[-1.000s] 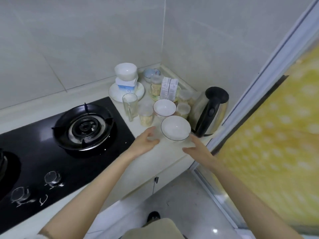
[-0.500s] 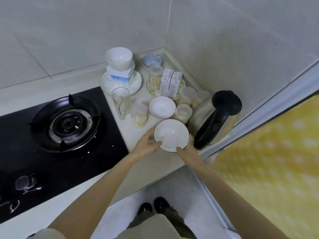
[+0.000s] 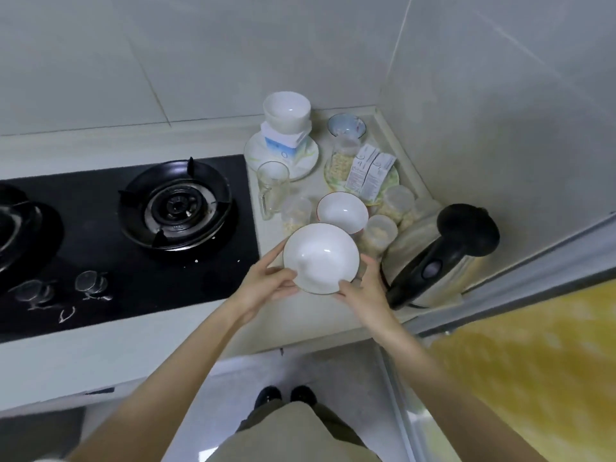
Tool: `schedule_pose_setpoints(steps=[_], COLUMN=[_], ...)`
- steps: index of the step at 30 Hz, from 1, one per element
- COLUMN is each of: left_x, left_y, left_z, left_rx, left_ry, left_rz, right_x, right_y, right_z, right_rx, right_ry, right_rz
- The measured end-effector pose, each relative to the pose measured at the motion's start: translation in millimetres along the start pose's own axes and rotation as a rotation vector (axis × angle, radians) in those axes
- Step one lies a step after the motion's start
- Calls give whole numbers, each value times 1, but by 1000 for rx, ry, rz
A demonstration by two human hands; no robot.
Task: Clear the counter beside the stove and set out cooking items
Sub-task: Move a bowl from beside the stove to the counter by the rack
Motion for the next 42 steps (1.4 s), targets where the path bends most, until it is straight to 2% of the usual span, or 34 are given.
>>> schedule_pose_setpoints(steps=[4, 12, 15, 19, 23, 30, 36, 42], left_x=[-20, -66, -90, -131, -169, -227, -273, -292], left_y=[-38, -128, -172, -248, -342, -503, -686, -818], left_z=[27, 54, 52, 37, 8, -57, -139, -207], left_rx=[106, 264, 309, 365, 416, 531, 605, 664], left_ry=[-105, -233, -268, -401, -505, -617, -696, -786], left_rz=[134, 386, 479, 682, 828, 1059, 1295, 1480], right_x=[16, 72, 108, 169, 240, 348, 447, 517], right_y=[-16, -55, -78, -126, -199, -346, -522, -663], right_z=[-49, -108, -122, -133, -138, -117, -67, -22], right_rx=[-135, -233, -252, -275, -316, -431, -479, -499], right_ry=[52, 26, -15, -79, -141, -277, -347, -432], right_rz=[-161, -437, -549, -725, -929, -1174, -1402, -1598])
Point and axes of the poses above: each hand's wrist, its own y-axis towards the middle knuckle, its own x-axis out of the palm, z = x × y, the point moved 8 cm from there along y, towards the middle knuckle, and after that the axes turned 7 degrees about -y, right-handed, at the moved point
